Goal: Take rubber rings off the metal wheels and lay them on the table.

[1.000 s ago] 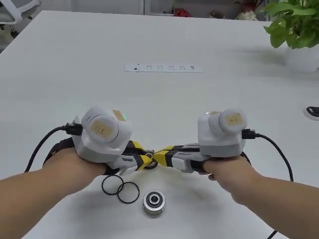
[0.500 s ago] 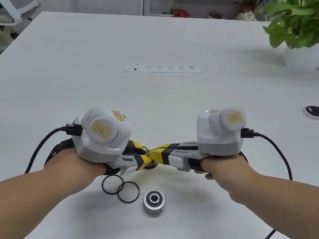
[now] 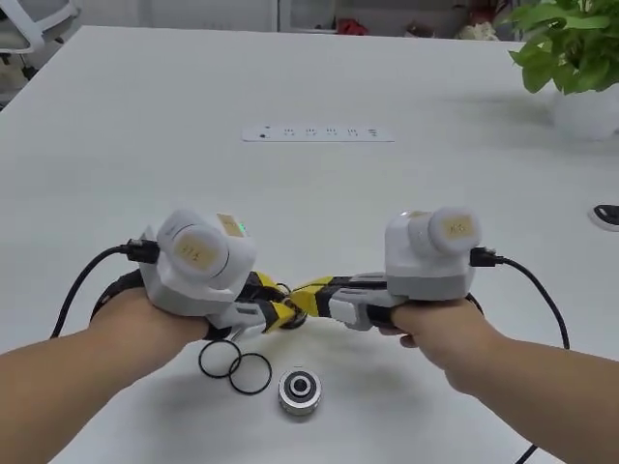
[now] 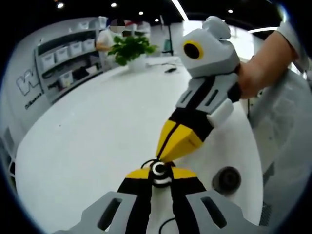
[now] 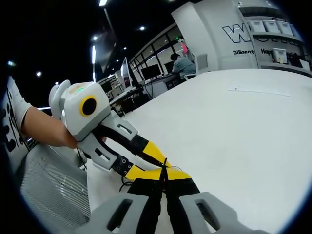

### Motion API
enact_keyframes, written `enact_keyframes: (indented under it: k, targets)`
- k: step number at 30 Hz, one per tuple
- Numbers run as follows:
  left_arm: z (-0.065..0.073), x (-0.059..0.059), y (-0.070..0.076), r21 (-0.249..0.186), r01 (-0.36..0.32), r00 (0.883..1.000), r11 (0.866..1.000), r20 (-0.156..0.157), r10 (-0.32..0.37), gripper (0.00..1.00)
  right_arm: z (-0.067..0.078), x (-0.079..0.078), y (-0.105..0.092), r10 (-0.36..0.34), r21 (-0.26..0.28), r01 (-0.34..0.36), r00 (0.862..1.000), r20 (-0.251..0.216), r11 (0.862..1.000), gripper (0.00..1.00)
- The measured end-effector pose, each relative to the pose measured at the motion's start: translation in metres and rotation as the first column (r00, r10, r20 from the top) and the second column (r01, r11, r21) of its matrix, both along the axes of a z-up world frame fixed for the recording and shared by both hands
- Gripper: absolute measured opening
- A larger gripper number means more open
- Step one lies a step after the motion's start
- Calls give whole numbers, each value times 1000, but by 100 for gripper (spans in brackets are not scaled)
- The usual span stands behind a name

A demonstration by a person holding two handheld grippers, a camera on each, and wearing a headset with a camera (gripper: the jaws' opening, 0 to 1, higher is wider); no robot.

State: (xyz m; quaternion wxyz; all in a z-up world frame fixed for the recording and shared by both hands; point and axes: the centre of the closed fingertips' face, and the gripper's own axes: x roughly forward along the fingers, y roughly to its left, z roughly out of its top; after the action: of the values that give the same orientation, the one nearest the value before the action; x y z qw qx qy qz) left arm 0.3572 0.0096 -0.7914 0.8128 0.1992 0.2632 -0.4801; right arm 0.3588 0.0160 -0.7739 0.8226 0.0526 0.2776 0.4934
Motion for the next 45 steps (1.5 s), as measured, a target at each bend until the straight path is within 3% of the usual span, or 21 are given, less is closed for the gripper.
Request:
enact_keyframes:
  k: [11,27,45]
  targets:
    - [15,-7,2,-26,12,1000,1000,10,-12,21,8,-1,3,4,20,-4,1000,4,1000,0]
    - [36,-18,15,-43,18,999,999,48,-16,27,18,-2,2,-2,41,2,1000,10,999,0]
    - [50,-27,27,-74,3,998,997,56,1,39,29,-7,7,10,64,-11,1000,17,998,0]
